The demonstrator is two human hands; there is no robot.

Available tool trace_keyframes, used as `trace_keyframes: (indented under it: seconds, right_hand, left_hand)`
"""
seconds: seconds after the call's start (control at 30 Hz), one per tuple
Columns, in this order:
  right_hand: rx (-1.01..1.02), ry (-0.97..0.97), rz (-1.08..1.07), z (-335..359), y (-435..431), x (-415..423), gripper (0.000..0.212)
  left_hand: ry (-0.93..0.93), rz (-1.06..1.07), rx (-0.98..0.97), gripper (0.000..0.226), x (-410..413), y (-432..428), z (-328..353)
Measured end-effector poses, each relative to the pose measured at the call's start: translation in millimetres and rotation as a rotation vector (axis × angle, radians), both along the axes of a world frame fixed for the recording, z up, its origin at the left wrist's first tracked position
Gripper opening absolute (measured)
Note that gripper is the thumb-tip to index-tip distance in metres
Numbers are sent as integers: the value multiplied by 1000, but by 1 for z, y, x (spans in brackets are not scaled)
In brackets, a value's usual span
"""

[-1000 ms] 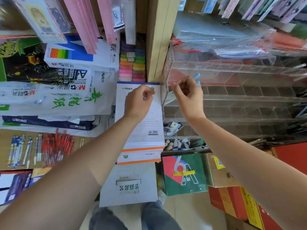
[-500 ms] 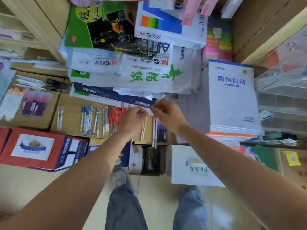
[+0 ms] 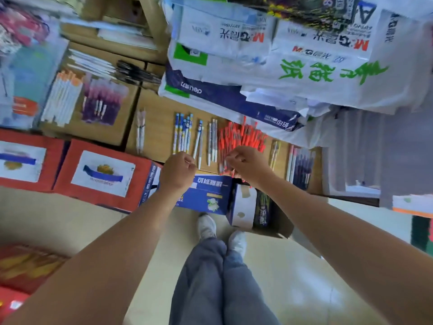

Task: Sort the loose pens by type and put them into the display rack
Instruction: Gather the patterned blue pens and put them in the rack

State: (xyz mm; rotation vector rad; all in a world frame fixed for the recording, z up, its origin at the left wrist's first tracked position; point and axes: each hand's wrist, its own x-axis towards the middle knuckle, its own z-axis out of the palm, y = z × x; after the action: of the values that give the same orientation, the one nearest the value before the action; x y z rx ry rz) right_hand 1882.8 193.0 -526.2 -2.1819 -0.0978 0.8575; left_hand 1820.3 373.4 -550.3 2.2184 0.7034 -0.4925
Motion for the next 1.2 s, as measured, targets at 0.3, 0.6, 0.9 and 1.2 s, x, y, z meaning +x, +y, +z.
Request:
trace_keyframes:
  seconds: [0.3,0.6,0.9,1.2]
  right_hand:
    - [-11,88,2,-25,32,-7,12]
    - [-63,113,-100,-64,73,6,18]
    - [-374,-23,-149,-125,125,22,26]
    - [-490,-90,-85,-137,152,41,29]
  left_hand:
    - [12,29,-7,20,-13,30,-20]
    - [-2,7,-1,23,7,59,-54]
    - [1,-84,53,29,41,87,-106]
    - [-28,-268,221,56,57,86,-125]
